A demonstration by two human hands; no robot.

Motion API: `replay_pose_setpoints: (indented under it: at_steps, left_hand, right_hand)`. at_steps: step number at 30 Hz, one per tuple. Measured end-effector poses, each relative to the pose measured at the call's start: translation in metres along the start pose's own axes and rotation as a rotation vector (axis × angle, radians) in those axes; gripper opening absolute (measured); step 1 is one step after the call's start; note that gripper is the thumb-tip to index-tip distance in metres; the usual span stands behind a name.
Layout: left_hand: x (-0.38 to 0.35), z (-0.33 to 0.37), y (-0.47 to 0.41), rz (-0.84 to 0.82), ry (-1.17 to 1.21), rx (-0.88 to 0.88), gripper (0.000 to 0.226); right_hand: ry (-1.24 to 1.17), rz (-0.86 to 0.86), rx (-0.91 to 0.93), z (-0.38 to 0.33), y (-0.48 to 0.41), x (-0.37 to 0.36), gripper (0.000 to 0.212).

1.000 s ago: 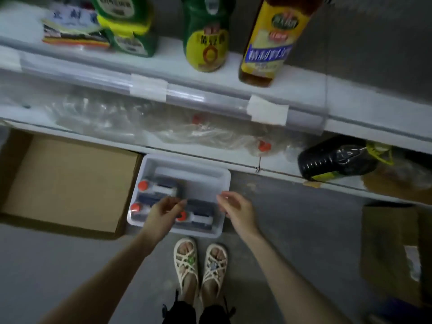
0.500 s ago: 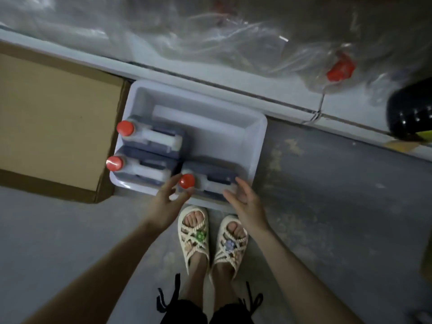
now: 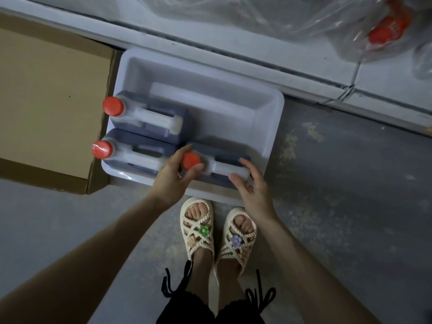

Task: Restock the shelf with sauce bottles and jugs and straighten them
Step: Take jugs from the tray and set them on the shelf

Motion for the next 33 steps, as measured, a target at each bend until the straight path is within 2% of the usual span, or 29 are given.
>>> replay_pose_setpoints:
  at_steps: [7, 12, 15, 18, 21, 24, 28, 33]
  left_hand:
    - [-0.008, 0.021, -0.027, 0.028, 0.172, -0.006, 0.057]
    - [-0.013, 0.018, -0.035, 0.080, 0.171, -0.008, 0.049]
    - [-0.011, 0.019, -0.034, 0.147, 0.131, -0.027, 0.044]
    - [-0.010, 0.023, -0.039, 0.161, 0.158, -0.035, 0.035]
    - [-0.009, 0.025, -0.044, 0.166, 0.177, -0.015, 0.029]
    - [-0.003, 0.030, -0.043, 0.194, 0.151, -0.031, 0.028]
    - [0.011, 0.053, -0.029, 0.169, 0.177, -0.072, 0.022]
    - [0.057, 0.125, 0.007, 0.194, 0.210, -0.161, 0.032]
  right_hand:
    - [-0.052, 0.054, 0.045, -0.016, -0.041, -0.004, 0.036]
    - [-0.096, 0.000, 0.108, -0.018, -0.054, -0.005, 0.039]
    - [-0.086, 0.028, 0.137, -0.011, -0.055, -0.006, 0.045]
    - [-0.116, 0.070, 0.119, -0.010, -0.062, -0.008, 0.039]
    - [-0.137, 0.076, 0.072, -0.010, -0.066, -0.011, 0.041]
    - [-0.112, 0.104, 0.106, -0.016, -0.066, -0.007, 0.035]
    - [-0.097, 0.153, 0.188, -0.049, -0.050, 0.012, 0.032]
    - [-0.078, 0.138, 0.239, -0.128, -0.008, 0.051, 0.015]
Point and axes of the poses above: each hand's wrist, its own y-axis away from the middle knuckle, its own x-axis out of the back of the hand, z = x × y, the point moved 6 cm from there along -y, towards the middle knuckle, and after that the axes turned 15 degrees about z, right-handed, at the moved point
